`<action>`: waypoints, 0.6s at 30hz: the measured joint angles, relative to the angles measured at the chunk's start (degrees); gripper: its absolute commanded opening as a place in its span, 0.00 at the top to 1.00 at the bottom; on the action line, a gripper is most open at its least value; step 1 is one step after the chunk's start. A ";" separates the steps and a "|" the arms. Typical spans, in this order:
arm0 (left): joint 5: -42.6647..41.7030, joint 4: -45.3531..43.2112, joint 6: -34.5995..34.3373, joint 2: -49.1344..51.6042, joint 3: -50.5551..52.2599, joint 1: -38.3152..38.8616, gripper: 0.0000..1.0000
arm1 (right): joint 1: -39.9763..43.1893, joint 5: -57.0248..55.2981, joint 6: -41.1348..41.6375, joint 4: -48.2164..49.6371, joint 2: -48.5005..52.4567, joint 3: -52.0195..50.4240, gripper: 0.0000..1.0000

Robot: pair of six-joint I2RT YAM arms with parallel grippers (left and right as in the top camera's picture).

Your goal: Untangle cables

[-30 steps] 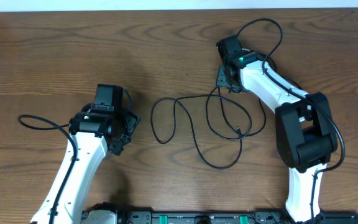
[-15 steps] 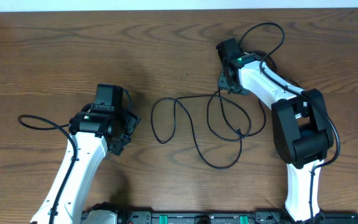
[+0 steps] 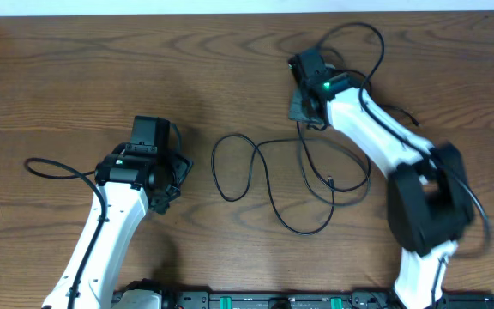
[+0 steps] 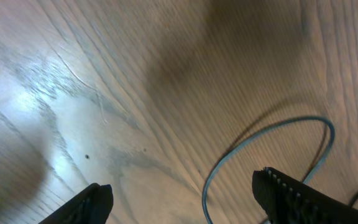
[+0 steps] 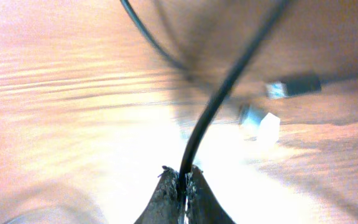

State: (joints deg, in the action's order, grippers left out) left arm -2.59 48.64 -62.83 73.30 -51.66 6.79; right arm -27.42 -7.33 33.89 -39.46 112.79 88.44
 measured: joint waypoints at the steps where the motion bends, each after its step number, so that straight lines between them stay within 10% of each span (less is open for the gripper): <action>1: 0.61 -0.04 0.00 0.00 0.00 0.00 0.23 | -1.62 0.13 -0.52 0.11 -2.64 0.02 0.99; 13: 3.43 1.99 1.75 0.00 0.00 -7.54 0.23 | -17.44 4.15 -1.53 -1.27 -2.58 1.44 0.97; 14: 3.45 2.36 1.79 0.00 0.00 -8.33 0.23 | -17.35 4.66 -1.70 -1.66 -0.68 1.27 0.85; 16: 3.48 2.89 1.79 0.00 0.00 -9.62 0.23 | -17.27 5.11 -2.21 -2.34 2.08 0.90 0.30; 18: 3.58 3.43 1.79 0.00 0.00 -10.08 0.23 | -17.03 5.46 -3.41 -2.73 3.89 0.52 0.09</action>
State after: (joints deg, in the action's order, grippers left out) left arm 0.99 52.07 -61.04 73.30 -51.66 -3.29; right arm -44.45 -1.87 30.48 -42.19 116.68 88.97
